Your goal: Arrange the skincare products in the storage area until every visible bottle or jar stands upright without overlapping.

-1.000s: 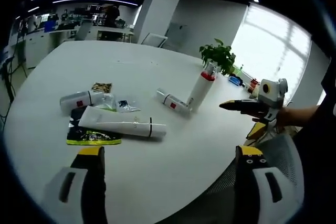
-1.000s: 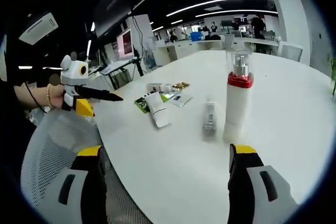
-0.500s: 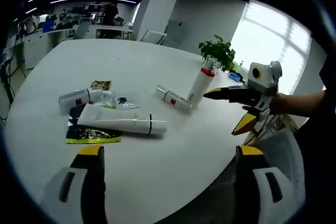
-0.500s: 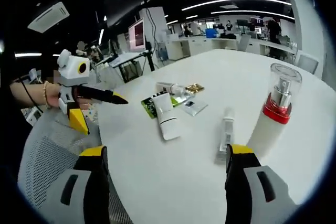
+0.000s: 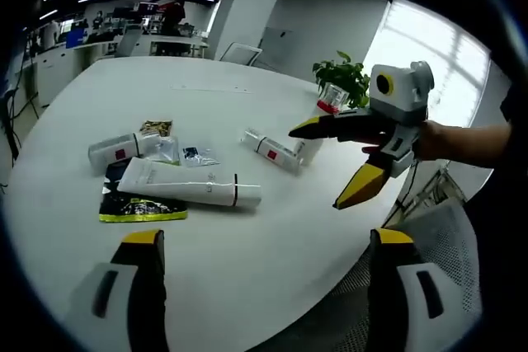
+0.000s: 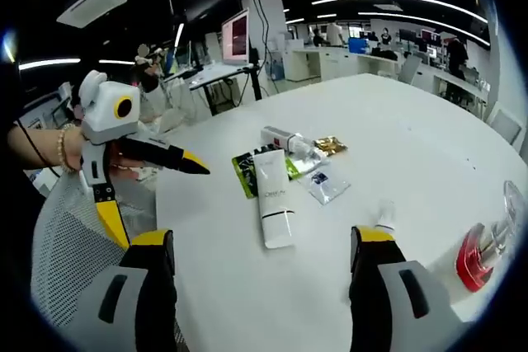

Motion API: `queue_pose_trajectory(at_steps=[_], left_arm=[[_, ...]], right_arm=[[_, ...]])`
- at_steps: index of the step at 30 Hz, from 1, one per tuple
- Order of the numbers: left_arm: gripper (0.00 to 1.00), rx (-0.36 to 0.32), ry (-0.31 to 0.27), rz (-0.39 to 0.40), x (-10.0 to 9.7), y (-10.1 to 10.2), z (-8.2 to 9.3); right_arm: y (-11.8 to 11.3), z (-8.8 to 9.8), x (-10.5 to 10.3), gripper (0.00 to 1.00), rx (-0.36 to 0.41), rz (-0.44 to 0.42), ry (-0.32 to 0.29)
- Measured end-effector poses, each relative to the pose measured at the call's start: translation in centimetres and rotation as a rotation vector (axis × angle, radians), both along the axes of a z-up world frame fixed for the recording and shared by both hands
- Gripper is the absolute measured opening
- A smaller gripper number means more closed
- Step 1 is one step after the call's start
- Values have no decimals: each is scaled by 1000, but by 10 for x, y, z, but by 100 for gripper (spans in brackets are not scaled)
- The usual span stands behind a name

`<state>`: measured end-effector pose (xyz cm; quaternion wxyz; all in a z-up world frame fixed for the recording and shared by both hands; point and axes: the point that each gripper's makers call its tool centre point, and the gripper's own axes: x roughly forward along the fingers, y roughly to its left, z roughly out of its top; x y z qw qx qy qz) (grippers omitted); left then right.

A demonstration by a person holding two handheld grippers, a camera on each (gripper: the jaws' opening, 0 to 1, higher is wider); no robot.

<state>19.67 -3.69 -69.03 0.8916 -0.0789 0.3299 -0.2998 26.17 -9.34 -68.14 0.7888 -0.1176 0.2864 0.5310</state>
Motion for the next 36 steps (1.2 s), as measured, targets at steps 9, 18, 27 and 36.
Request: queue_pose_trajectory(at_steps=[9,18,27,36], left_arm=[[95,-3,4,-4,-1,-1,-2],[95,2,11,-11,-2,-1,-3],[94,2,22,-4,-1,1,-6],[94,-3,36,-1,-2,1,-9]], right_arm=[[32,-6,16,79,-60,56,0],[58,-26,27,73,-136,86,35],[77,-51,35,65,-225,83,56],[89,-63,42,61,-253,74,64]])
